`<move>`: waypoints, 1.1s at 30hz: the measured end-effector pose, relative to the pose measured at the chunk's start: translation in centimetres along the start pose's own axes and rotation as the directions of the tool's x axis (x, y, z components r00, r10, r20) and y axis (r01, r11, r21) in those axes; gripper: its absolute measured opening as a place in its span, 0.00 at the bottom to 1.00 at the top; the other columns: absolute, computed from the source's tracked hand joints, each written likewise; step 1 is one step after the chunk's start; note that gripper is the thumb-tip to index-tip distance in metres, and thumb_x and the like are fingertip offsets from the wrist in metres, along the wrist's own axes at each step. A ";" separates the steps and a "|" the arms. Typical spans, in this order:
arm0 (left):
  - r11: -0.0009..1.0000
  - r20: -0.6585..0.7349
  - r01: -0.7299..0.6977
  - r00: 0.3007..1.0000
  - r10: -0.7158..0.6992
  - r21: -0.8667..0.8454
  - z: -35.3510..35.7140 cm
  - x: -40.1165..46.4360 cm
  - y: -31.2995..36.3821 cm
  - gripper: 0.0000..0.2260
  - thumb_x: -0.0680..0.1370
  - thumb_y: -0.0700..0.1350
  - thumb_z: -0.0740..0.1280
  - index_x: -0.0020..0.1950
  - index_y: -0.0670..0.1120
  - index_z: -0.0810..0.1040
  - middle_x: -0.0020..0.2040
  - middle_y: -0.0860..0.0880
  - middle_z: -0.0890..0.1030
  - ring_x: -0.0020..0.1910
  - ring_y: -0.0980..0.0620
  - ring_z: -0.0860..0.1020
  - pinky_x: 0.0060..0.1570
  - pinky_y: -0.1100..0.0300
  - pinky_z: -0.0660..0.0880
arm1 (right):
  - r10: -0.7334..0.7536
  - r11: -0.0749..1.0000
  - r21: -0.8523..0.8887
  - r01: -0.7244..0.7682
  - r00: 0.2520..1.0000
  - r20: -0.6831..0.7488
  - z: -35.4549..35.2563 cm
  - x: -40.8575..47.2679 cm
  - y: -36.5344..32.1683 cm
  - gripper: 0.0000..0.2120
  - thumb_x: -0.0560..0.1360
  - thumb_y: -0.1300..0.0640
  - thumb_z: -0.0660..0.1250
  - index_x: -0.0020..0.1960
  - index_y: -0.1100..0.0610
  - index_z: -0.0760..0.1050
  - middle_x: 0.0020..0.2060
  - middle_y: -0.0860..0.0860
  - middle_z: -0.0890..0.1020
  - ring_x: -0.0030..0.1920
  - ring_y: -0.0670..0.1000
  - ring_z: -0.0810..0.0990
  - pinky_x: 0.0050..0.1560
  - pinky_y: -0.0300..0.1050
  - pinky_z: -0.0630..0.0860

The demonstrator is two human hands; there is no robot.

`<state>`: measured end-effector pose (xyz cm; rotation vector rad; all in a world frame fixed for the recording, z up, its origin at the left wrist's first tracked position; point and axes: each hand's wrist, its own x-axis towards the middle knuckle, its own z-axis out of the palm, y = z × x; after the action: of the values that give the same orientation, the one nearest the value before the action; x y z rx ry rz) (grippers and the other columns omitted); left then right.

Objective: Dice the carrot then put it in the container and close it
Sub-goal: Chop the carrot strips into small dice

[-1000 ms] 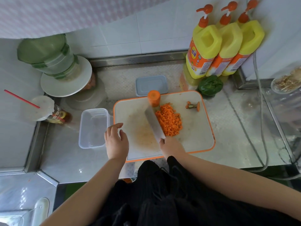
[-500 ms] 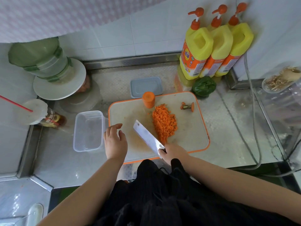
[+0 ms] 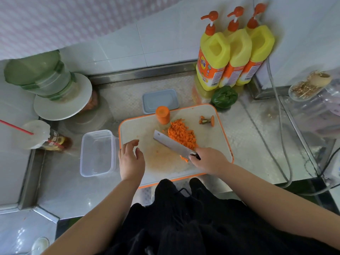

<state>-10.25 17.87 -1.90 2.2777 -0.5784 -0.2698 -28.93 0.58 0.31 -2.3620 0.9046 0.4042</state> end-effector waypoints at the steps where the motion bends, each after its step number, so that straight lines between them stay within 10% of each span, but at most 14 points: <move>1: 1.000 -0.022 -0.005 1.000 0.005 -0.018 0.0 0.1 0.1 0.14 0.80 0.37 0.59 0.63 0.46 0.76 0.60 0.50 0.77 0.63 0.46 0.71 0.64 0.48 0.69 | -0.044 0.998 -0.037 0.042 0.998 -0.045 -0.2 -0.2 0.1 0.16 0.79 0.44 0.56 0.45 0.55 0.70 0.31 0.48 0.72 0.32 0.50 0.73 0.33 0.45 0.69; 8: 0.940 -0.138 -0.338 0.930 0.340 0.041 -0.2 0.5 2.2 0.17 0.82 0.45 0.56 0.66 0.41 0.75 0.64 0.42 0.74 0.65 0.43 0.70 0.68 0.49 0.65 | -0.168 0.976 -0.183 0.113 0.933 -0.319 -1.3 -2.1 0.6 0.20 0.76 0.37 0.58 0.55 0.54 0.70 0.39 0.47 0.82 0.37 0.51 0.81 0.36 0.46 0.77; 13: 0.671 0.292 -0.704 0.709 0.642 0.232 2.1 -0.6 4.8 0.19 0.83 0.52 0.54 0.70 0.48 0.73 0.70 0.46 0.73 0.68 0.41 0.69 0.68 0.43 0.66 | -0.184 0.975 -0.200 0.099 0.865 -0.466 -0.3 -2.9 1.1 0.24 0.71 0.38 0.68 0.53 0.57 0.70 0.31 0.48 0.79 0.30 0.50 0.80 0.26 0.42 0.72; 19: 0.433 0.733 -0.860 0.476 0.486 0.271 5.0 -2.2 9.0 0.24 0.81 0.59 0.43 0.75 0.58 0.63 0.80 0.52 0.57 0.78 0.42 0.53 0.75 0.43 0.47 | -0.208 0.975 -0.190 0.114 0.760 -0.615 1.6 -3.1 0.9 0.25 0.59 0.49 0.80 0.44 0.59 0.69 0.26 0.49 0.78 0.23 0.52 0.77 0.20 0.41 0.68; 22: 0.455 0.767 -0.848 0.477 0.428 0.273 5.6 -2.2 9.6 0.30 0.78 0.59 0.34 0.78 0.61 0.56 0.81 0.55 0.44 0.79 0.45 0.40 0.74 0.46 0.34 | -0.232 0.970 -0.214 0.118 0.720 -0.654 1.9 -3.3 1.2 0.28 0.57 0.51 0.81 0.45 0.60 0.67 0.25 0.49 0.77 0.23 0.51 0.77 0.19 0.40 0.68; 33: 0.565 0.705 -0.677 0.675 0.220 0.472 5.9 -0.4 9.0 0.27 0.80 0.60 0.34 0.79 0.61 0.43 0.80 0.57 0.39 0.79 0.47 0.38 0.76 0.44 0.38 | -0.151 0.986 -0.152 0.063 0.709 -0.688 1.4 -4.6 4.8 0.28 0.62 0.46 0.80 0.43 0.56 0.64 0.25 0.48 0.74 0.22 0.50 0.74 0.21 0.40 0.66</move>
<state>-15.65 8.84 0.53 2.5982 -1.9070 -0.5488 -35.68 0.87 -0.59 -2.6961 1.0684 -0.5640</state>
